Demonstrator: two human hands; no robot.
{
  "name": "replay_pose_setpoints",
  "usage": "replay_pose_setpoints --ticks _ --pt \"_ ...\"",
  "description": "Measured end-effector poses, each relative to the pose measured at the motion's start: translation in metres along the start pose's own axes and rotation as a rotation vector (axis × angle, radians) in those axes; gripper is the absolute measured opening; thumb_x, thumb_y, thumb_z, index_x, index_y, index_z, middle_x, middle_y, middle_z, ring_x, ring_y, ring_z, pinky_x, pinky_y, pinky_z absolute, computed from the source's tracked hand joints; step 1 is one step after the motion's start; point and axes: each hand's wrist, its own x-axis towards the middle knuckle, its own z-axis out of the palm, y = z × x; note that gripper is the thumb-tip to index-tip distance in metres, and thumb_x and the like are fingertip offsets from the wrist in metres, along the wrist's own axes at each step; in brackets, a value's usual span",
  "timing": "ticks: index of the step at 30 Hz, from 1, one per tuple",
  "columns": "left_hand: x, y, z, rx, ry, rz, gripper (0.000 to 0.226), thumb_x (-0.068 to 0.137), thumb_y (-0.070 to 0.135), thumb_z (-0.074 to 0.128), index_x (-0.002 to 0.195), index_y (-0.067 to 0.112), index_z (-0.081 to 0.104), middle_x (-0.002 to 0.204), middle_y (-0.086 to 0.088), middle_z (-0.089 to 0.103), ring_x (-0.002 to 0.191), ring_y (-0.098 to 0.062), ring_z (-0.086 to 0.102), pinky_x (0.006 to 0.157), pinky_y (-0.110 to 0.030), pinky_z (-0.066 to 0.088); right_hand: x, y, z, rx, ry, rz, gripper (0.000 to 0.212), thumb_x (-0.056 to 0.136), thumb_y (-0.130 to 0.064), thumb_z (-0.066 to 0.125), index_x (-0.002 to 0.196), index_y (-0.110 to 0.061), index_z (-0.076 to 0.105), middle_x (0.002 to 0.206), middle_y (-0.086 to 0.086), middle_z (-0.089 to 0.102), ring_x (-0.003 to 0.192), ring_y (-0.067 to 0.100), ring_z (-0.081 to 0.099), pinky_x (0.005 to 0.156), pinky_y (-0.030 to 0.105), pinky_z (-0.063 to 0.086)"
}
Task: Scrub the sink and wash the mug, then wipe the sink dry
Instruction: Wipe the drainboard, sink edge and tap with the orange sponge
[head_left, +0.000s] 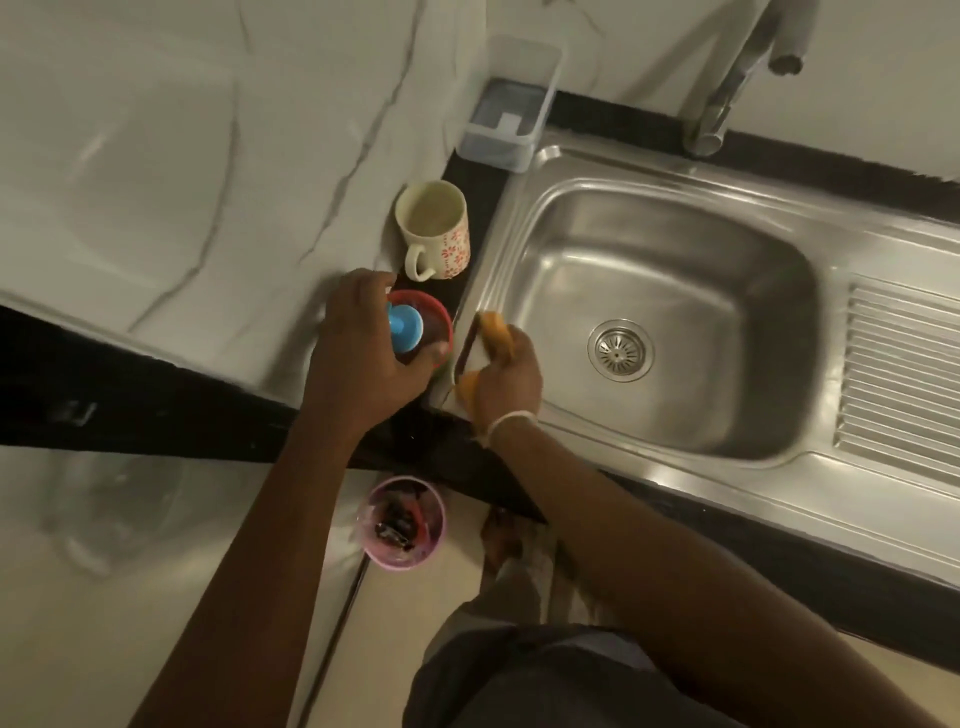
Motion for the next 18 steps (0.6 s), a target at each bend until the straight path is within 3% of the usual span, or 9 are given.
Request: replay_pose_setpoints --ticks 2,4,7,11,14,16,18 --pt "0.002 -0.008 0.002 0.040 -0.133 -0.028 0.099 0.064 0.053 0.082 0.140 0.015 0.031 0.137 -0.008 0.041 0.123 -0.026 0.046 0.093 -0.039 0.049 0.016 -0.010 -0.031 0.094 -0.058 -0.006 0.044 0.085 -0.010 0.064 0.126 -0.027 0.061 0.107 0.000 0.071 0.095 0.017 0.069 0.086 0.047 0.058" --pt "0.006 -0.013 0.006 0.076 -0.224 -0.031 0.112 0.058 0.055 0.085 0.144 0.015 0.025 0.140 -0.008 0.040 0.126 -0.027 0.045 0.098 -0.041 0.046 0.022 -0.010 -0.070 -0.063 -0.163 -0.208 0.033 0.096 -0.014 0.057 0.128 -0.022 0.061 0.110 0.001 0.070 0.098 0.018 0.067 0.091 0.047 0.055" --pt "0.011 -0.016 0.010 0.139 -0.303 -0.004 0.119 0.054 0.050 0.089 0.147 0.014 0.023 0.144 -0.009 0.039 0.129 -0.028 0.043 0.104 -0.040 0.042 0.010 0.014 -0.126 -0.379 -0.317 -0.682 0.044 0.099 -0.011 0.053 0.142 -0.020 0.050 0.138 -0.005 0.057 0.124 0.010 0.056 0.108 0.038 0.043" --pt "0.016 -0.021 0.018 0.273 -0.305 0.087 0.122 0.050 0.046 0.092 0.146 0.014 0.024 0.145 -0.008 0.040 0.132 -0.027 0.042 0.106 -0.037 0.040 -0.007 0.074 -0.160 -0.972 -0.541 -1.228 0.081 0.085 -0.009 0.069 0.154 -0.025 0.028 0.160 0.004 0.031 0.150 0.022 0.026 0.121 0.047 0.019" --pt "0.023 -0.024 0.023 0.291 -0.310 0.134 0.121 0.050 0.046 0.091 0.146 0.014 0.024 0.143 -0.007 0.043 0.131 -0.027 0.044 0.105 -0.037 0.041 -0.012 0.090 -0.158 -1.155 -0.701 -1.309 0.091 0.083 -0.019 0.072 0.157 -0.025 0.018 0.164 0.003 0.020 0.153 0.022 0.013 0.123 0.047 0.015" --pt "0.028 -0.024 0.025 0.304 -0.308 0.163 0.115 0.051 0.048 0.089 0.143 0.013 0.028 0.138 -0.008 0.046 0.125 -0.026 0.047 0.102 -0.036 0.043 -0.014 0.086 -0.151 -1.199 -0.749 -1.362 0.083 0.089 -0.027 0.064 0.157 -0.024 0.018 0.165 0.004 0.016 0.154 0.024 0.009 0.123 0.049 0.018" --pt "0.031 -0.021 0.026 0.324 -0.318 0.178 0.109 0.054 0.053 0.085 0.140 0.013 0.030 0.134 -0.008 0.047 0.120 -0.025 0.048 0.100 -0.036 0.043 -0.015 0.079 -0.143 -1.246 -0.817 -1.440 0.067 0.097 -0.037 0.046 0.158 -0.025 0.020 0.165 0.005 0.015 0.154 0.028 0.007 0.121 0.052 0.021"
